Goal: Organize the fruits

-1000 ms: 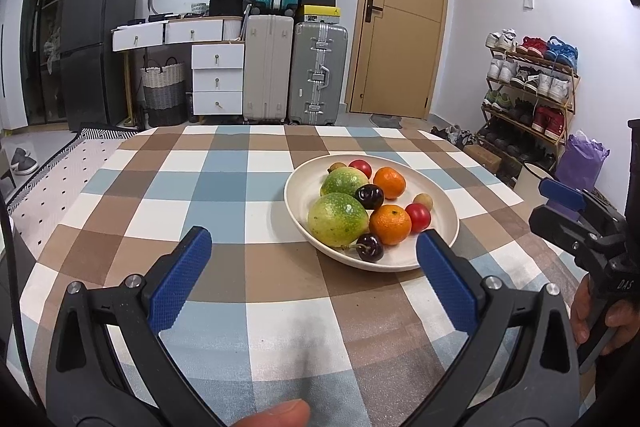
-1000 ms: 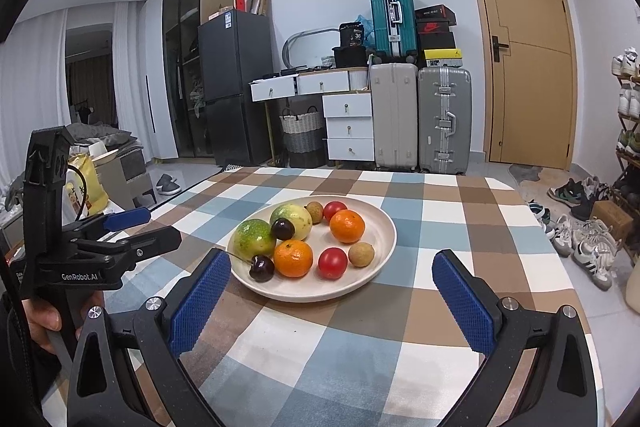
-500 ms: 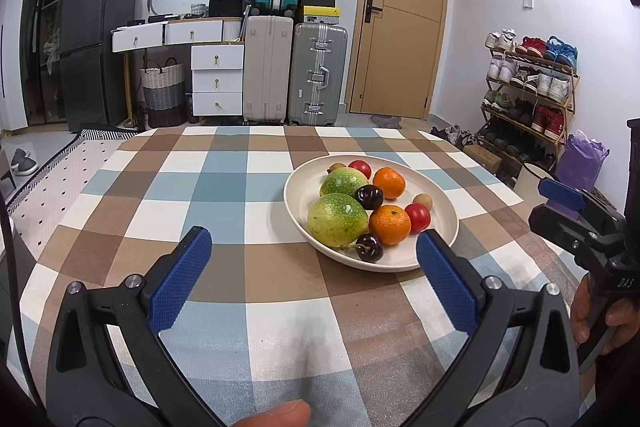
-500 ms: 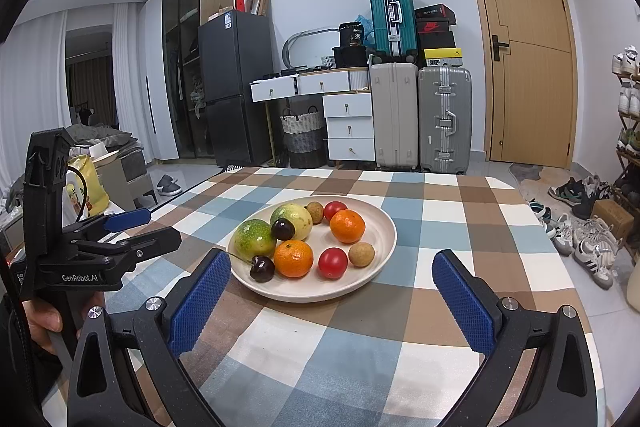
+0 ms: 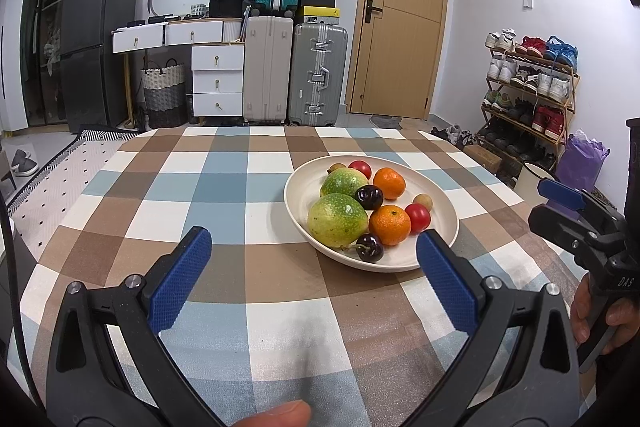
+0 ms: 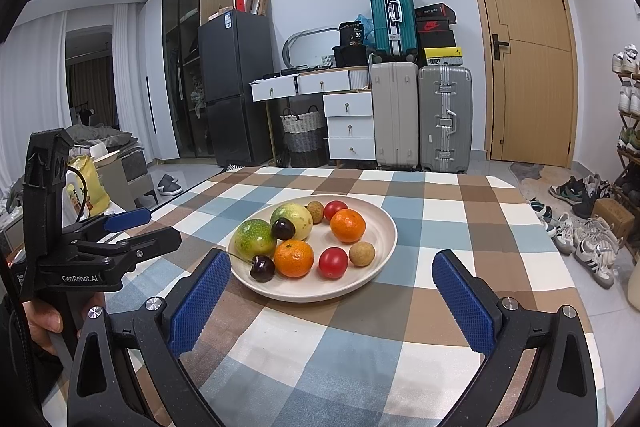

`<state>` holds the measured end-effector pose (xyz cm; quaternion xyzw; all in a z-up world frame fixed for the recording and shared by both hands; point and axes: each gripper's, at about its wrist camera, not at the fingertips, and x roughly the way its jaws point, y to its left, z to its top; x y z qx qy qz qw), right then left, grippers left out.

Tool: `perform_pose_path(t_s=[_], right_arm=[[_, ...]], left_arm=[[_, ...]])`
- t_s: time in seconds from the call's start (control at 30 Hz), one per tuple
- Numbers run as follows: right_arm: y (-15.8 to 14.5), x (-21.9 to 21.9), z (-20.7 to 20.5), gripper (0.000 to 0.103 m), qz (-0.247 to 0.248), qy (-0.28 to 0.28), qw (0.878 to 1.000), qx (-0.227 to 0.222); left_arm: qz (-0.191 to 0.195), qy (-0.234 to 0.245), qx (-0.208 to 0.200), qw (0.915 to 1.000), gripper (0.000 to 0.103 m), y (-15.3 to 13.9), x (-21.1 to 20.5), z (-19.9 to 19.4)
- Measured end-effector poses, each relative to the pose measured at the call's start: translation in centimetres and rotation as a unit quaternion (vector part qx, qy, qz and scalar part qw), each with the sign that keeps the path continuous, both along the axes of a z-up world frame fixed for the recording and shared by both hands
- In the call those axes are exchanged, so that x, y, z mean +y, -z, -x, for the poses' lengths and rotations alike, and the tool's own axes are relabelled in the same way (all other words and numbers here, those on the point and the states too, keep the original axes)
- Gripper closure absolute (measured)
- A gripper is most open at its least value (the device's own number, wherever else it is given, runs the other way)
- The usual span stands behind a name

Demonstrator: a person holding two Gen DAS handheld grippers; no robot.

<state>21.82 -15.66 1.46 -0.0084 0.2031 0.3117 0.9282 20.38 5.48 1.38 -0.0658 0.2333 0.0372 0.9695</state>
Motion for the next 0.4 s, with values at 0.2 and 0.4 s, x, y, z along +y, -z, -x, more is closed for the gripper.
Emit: perform_pose_path(t_s=[0.2, 0.4], right_arm=[[0.01, 0.00, -0.01, 0.000, 0.000, 0.000, 1.000, 0.000], [-0.01, -0.02, -0.02, 0.000, 0.000, 0.000, 1.000, 0.000]], left_arm=[[0.000, 0.000, 0.000, 1.0000, 0.001, -0.03, 0.03, 0.00], [0.000, 0.001, 0.000, 1.0000, 0.001, 0.08, -0.08, -0.06]])
